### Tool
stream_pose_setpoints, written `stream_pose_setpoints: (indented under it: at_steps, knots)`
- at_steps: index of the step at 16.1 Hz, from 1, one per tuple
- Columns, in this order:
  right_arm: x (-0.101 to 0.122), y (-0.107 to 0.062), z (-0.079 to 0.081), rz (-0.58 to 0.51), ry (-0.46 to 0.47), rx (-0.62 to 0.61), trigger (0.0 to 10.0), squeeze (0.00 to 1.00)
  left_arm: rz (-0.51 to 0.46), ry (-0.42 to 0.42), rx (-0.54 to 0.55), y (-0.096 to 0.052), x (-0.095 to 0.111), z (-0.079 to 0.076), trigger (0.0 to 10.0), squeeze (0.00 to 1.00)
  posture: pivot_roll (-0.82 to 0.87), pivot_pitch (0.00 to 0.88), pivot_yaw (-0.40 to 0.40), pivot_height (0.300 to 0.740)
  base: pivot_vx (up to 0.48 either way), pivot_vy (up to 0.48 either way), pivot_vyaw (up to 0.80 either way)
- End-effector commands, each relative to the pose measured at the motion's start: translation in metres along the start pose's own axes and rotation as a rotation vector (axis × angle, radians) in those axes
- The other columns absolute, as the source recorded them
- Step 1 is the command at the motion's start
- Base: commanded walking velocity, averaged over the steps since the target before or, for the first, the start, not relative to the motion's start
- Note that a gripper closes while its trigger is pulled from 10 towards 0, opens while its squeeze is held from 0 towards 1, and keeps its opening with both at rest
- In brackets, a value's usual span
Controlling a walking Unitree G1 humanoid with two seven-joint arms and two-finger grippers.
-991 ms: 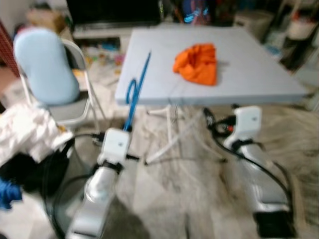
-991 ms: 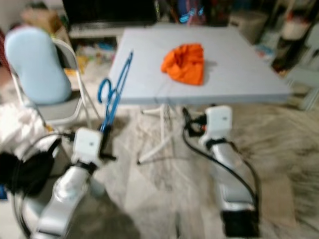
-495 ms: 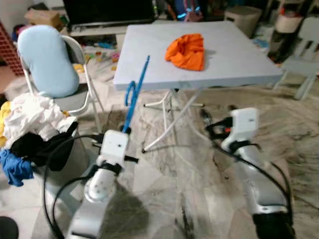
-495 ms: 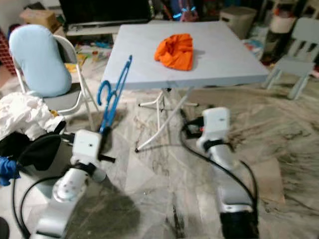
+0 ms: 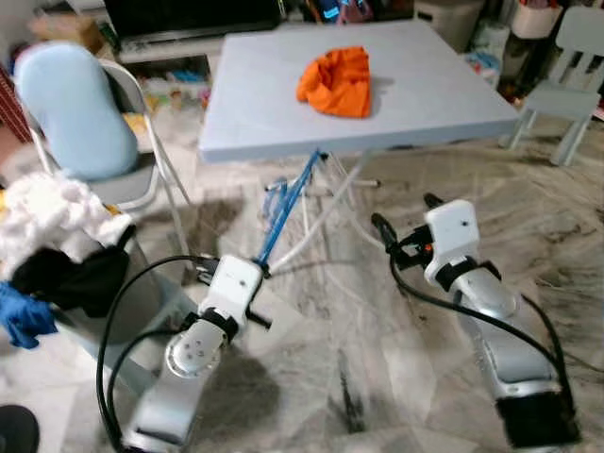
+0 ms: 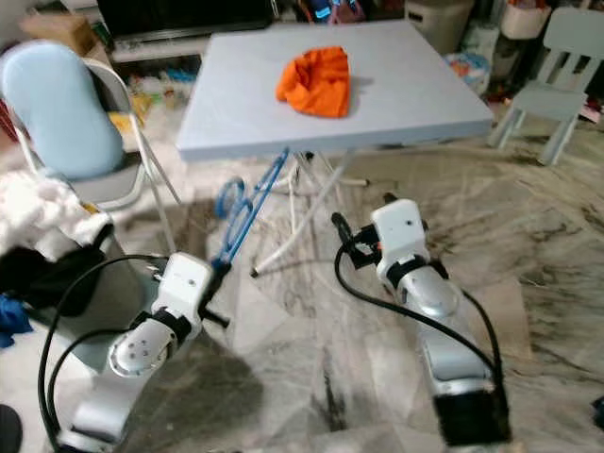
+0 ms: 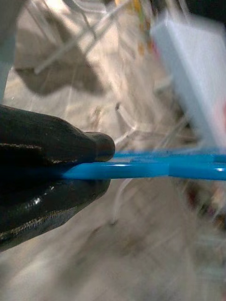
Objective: Hang hanger
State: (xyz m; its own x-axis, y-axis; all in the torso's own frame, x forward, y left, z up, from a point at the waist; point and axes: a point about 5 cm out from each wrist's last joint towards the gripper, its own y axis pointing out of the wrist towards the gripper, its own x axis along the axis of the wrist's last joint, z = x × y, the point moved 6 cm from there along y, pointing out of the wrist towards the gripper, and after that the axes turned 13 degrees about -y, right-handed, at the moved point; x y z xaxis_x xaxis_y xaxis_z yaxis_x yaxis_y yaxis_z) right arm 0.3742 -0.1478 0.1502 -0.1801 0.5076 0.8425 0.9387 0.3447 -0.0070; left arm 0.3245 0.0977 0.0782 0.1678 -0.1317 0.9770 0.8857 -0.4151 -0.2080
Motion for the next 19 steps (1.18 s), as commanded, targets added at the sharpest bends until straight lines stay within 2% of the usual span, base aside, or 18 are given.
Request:
stream_pose_setpoints:
  at_steps: [1,3,6,7,8,12,13,16,19]
  knots:
    - [-0.002,0.002,0.005,0.006,-0.042,0.042,10.0,0.0,0.035,0.029,-0.047,-0.002,-0.008,0.001,10.0,0.0,-0.05,0.077,0.035,0.74,0.0,0.0,0.0]
    - [-0.008,-0.006,0.009,-0.005,-0.222,0.191,10.0,0.0,0.119,0.031,-0.209,-0.008,-0.021,-0.01,10.0,0.0,-0.07,0.085,0.032,0.74,0.0,0.0,0.0]
    - [-0.015,-0.02,0.021,-0.026,-0.406,0.412,10.0,0.0,0.142,0.091,-0.413,-0.019,-0.023,-0.033,10.0,0.0,-0.08,0.089,0.034,0.74,0.0,0.0,0.0]
    - [-0.018,-0.028,0.029,-0.034,-0.45,0.515,10.0,0.0,0.141,0.095,-0.469,-0.023,-0.023,-0.042,10.0,0.0,-0.08,0.092,0.032,0.74,0.0,0.0,0.0]
    - [-0.02,-0.032,0.034,-0.037,-0.476,0.569,10.0,0.0,0.132,0.117,-0.495,-0.024,-0.022,-0.046,10.0,0.0,-0.08,0.092,0.032,0.74,0.0,0.0,0.0]
    - [-0.026,-0.041,0.051,-0.053,-0.557,0.723,9.9,0.0,0.132,0.195,-0.564,-0.03,-0.026,-0.056,10.0,0.0,-0.08,0.094,0.028,0.74,0.0,0.0,0.0]
    - [-0.026,-0.043,0.055,-0.06,-0.564,0.757,0.0,0.0,0.133,0.208,-0.572,-0.031,-0.027,-0.057,10.0,0.0,-0.08,0.093,0.027,0.74,0.0,0.0,0.0]
    - [-0.029,-0.047,0.063,-0.067,-0.614,0.848,0.0,0.0,0.129,0.216,-0.599,-0.034,-0.029,-0.064,10.0,0.0,-0.08,0.093,0.025,0.74,0.0,0.0,0.0]
    - [-0.034,-0.047,0.053,-0.034,-0.708,0.944,0.0,0.0,0.125,0.234,-0.62,-0.033,-0.03,-0.069,10.0,0.0,-0.09,0.085,0.024,0.74,0.0,0.0,0.0]
